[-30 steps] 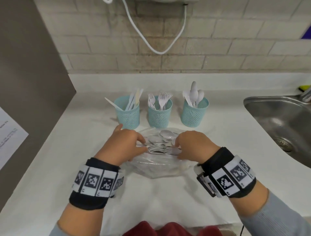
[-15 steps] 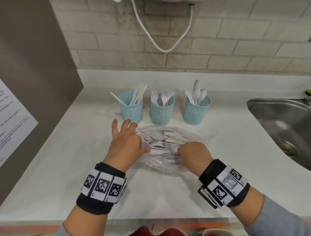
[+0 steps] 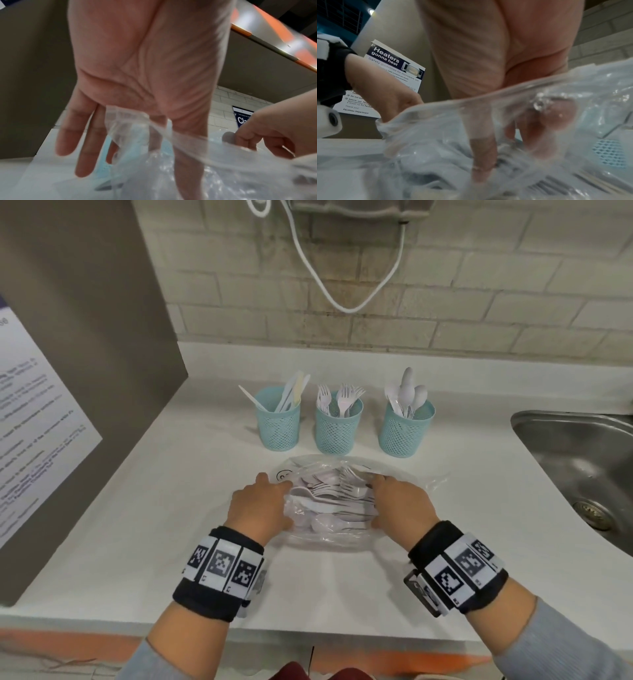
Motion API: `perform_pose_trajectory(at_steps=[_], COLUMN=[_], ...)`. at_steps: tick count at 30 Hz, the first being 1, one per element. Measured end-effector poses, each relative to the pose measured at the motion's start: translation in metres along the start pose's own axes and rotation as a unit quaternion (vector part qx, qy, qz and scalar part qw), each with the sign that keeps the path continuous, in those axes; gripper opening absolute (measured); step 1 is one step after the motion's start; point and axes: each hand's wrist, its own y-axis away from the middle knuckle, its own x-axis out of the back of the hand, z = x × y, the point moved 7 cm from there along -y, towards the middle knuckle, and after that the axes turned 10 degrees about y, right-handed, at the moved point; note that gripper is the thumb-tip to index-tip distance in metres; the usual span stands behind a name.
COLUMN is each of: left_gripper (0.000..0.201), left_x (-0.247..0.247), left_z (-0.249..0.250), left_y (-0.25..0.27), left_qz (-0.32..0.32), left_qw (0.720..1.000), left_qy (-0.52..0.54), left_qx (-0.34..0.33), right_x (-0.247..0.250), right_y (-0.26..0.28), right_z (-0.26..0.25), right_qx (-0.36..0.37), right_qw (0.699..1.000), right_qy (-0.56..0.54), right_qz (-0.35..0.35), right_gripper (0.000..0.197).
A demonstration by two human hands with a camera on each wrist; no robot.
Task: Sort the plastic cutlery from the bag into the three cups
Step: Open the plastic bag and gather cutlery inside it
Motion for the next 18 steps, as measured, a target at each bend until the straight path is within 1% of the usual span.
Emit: perform_pose_trajectory(at_steps=[3, 5, 9, 11, 13, 16, 18], left_gripper=[0.069, 0.064, 0.045, 0.031, 0.022, 0.020, 0.027], left_x=[-0.001, -0.002, 0.001, 0.004, 0.006, 0.004, 0.003], left_z=[0.002, 0.003, 0.002, 0.001, 0.002, 0.004, 0.004], left_y=[0.000, 0.000, -0.002, -0.004, -0.006, -0.009, -0.011], left_qz=[-0.007, -0.013, -0.002, 0.021, 0.041, 0.047, 0.042], left_qw=[0.999, 0.998, 0.992, 0.989, 0.988, 0.987, 0.987], left_qy=[0.030, 0.049, 0.128, 0.148, 0.152, 0.155, 0.152], left_qx=[-0.019, -0.025, -0.008, 0.000, 0.000, 0.001, 0.002], right_x=[0.001, -0.002, -0.007, -0.008, -0.010, -0.010, -0.011], right_y=[0.000, 0.000, -0.001, -0.001, -0.002, -0.005, -0.006], right_z=[0.002, -0.001, 0.000, 0.002, 0.002, 0.002, 0.002], right_qx=[0.017, 0.025, 0.012, 0.005, 0.006, 0.014, 0.028], right_qw=[0.999, 1.000, 1.000, 1.000, 0.999, 0.999, 0.999], right_qy=[-0.026, -0.011, 0.004, 0.008, 0.020, 0.028, 0.014], right_qz=[0.015, 0.010, 0.004, -0.010, -0.028, -0.031, -0.029], right_gripper=[0.056, 0.057, 0.053, 0.049, 0.052, 0.052, 0.053])
